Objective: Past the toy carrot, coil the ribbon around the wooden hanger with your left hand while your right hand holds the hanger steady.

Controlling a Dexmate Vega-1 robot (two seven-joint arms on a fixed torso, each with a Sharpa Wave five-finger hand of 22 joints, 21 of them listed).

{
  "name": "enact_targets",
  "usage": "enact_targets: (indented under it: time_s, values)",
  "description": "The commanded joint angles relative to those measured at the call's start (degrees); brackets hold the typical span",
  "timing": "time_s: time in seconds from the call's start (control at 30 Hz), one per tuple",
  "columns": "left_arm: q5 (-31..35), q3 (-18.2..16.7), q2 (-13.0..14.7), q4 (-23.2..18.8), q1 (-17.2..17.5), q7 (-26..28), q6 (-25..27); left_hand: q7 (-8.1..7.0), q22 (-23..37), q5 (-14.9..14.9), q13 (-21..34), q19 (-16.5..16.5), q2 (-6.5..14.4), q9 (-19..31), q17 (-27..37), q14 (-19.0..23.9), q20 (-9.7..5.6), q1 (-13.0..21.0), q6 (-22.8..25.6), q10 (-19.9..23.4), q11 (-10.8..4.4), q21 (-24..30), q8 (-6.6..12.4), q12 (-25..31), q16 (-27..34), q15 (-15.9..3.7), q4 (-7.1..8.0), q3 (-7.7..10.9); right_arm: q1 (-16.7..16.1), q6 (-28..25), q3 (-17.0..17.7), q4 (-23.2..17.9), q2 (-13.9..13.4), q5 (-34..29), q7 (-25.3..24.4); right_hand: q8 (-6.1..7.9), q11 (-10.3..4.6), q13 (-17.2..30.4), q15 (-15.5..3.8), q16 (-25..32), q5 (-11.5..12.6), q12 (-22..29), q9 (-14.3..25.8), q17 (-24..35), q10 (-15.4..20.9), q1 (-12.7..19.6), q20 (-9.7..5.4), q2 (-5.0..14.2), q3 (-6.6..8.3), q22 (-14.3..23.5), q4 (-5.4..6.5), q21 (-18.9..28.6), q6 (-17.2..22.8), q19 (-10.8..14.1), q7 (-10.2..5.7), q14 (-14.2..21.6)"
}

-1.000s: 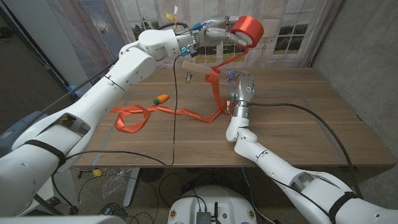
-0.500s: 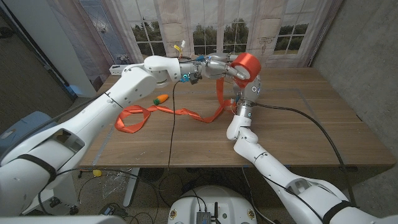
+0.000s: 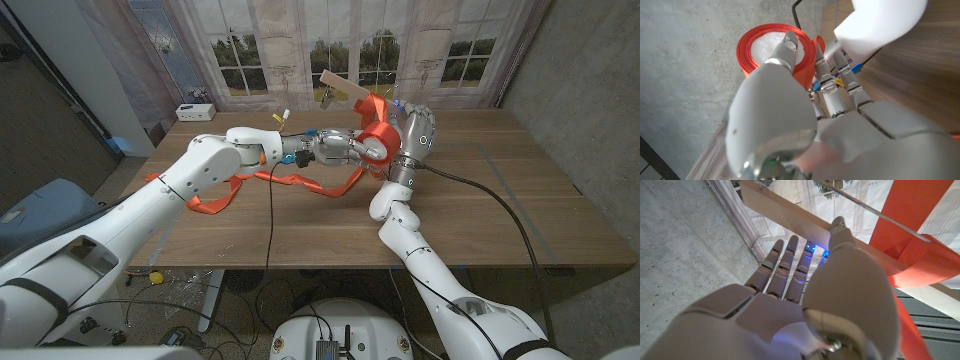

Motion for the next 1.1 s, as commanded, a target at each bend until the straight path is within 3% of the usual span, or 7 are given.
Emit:
enact_targets:
  time_s: [0.03,0.23,0.47,0.77,1.1]
  values:
    - [-6.6,-3.82,3.78,-3.39,7.93,8.96,4.43,8.94,-0.11,0.47,15.23,0.17,1.83,0.01,0.14,2.84,0.25,0.38,9.03,8.08,6.54,0.47,-0.02,11.42,-0.23,-4.98,3.92,4.34,-1.12,4.6,7.15,-1.48,4.58,-6.21,0.01,0.49,-0.07,0.31,-8.45,-0.39,0.47,0.21,0.23,0.22,0.49,0.09,-0.06,1.39,0.47,0.17,-0.03,0.44,11.66,-0.01,8.98,0.33]
    - [-8.98,-5.82,5.65,-4.97,11.59,14.0,5.34,8.99,-0.31,0.58,15.06,0.22,1.74,0.0,0.13,3.05,0.22,0.37,9.09,8.23,6.46,0.89,-0.12,11.37,-0.41,-5.02,3.85,4.51,-1.28,7.94,10.84,-2.1,7.15,-8.56,0.01,0.47,-0.01,0.33,-8.47,-0.42,0.47,0.22,0.23,0.22,0.49,0.09,-0.04,1.38,0.48,0.17,-0.05,0.45,11.71,0.0,9.01,0.34]
    - [-11.04,-9.89,7.1,-7.01,17.55,21.35,2.35,9.16,-0.48,0.66,15.25,0.17,1.67,0.05,0.14,3.21,0.24,0.33,9.19,8.2,6.5,1.25,-0.16,11.45,-0.57,-5.01,3.82,4.65,-1.77,12.14,14.52,-3.35,9.72,-10.28,0.01,0.49,0.04,0.23,-8.34,-0.52,0.48,0.19,0.28,0.15,0.57,-0.02,0.01,1.37,0.49,0.17,-0.01,0.47,11.83,0.03,9.01,0.41]
    - [-12.99,-16.35,8.72,-8.49,23.89,31.7,-1.68,9.41,-0.72,0.77,15.18,0.13,1.63,0.09,0.16,3.36,0.36,0.23,9.22,8.31,6.66,1.75,-0.28,11.43,-0.79,-4.89,3.85,4.84,-3.04,16.19,16.19,-5.02,10.76,-9.32,0.01,0.44,-0.05,0.21,-8.32,-0.56,0.49,0.2,0.31,0.17,0.65,-0.11,0.09,1.4,0.53,0.17,0.01,0.52,11.9,0.12,9.03,0.51]
    - [-13.33,-21.84,10.21,-7.95,26.32,38.8,-4.04,9.46,-0.98,0.86,15.15,0.03,1.58,0.24,0.26,3.45,0.33,0.16,9.22,8.34,6.61,2.32,-0.39,11.4,-1.01,-4.92,3.84,5.02,-5.55,22.81,16.99,-7.77,11.03,-7.25,0.01,0.41,-0.04,0.21,-8.34,-0.68,0.51,0.2,0.42,0.11,0.67,-0.15,0.09,1.39,0.58,0.16,-0.01,0.53,11.8,0.11,9.05,0.55]
